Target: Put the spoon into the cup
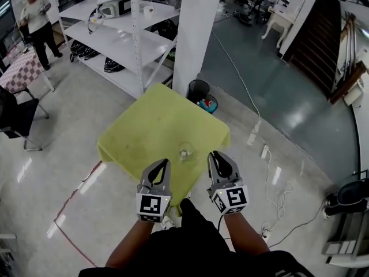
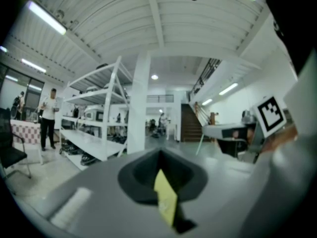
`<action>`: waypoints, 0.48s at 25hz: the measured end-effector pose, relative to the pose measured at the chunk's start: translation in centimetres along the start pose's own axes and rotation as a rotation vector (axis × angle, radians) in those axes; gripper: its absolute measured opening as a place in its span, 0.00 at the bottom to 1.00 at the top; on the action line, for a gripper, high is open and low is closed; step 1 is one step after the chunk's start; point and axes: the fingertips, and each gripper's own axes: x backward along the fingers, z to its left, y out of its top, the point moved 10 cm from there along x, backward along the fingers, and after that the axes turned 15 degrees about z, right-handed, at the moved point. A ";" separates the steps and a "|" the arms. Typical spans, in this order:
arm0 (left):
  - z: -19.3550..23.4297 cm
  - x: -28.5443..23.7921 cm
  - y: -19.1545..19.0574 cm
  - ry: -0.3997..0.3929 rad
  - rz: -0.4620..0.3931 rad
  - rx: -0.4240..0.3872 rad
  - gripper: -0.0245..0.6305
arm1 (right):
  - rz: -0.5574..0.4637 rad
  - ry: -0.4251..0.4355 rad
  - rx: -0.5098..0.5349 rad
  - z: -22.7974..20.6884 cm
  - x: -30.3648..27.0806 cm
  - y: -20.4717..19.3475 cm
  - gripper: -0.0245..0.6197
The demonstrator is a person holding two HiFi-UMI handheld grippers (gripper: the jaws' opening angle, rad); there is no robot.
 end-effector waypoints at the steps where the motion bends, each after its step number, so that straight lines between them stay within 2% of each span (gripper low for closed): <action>1: 0.0 -0.6 0.1 -0.001 -0.003 -0.003 0.05 | 0.001 0.002 -0.001 -0.3 -0.4 -0.1 0.11; 4: 0.2 -2.6 -0.4 -0.001 0.006 -0.019 0.05 | 0.004 0.010 0.001 -1.0 -1.8 -0.6 0.11; 9: 0.7 -4.9 -0.7 -0.005 0.039 0.040 0.05 | 0.026 0.021 0.008 -2.0 -4.3 -1.4 0.11; 12: 1.2 -6.6 -1.2 -0.004 0.044 0.024 0.05 | 0.042 0.030 0.013 -2.4 -5.9 -1.8 0.11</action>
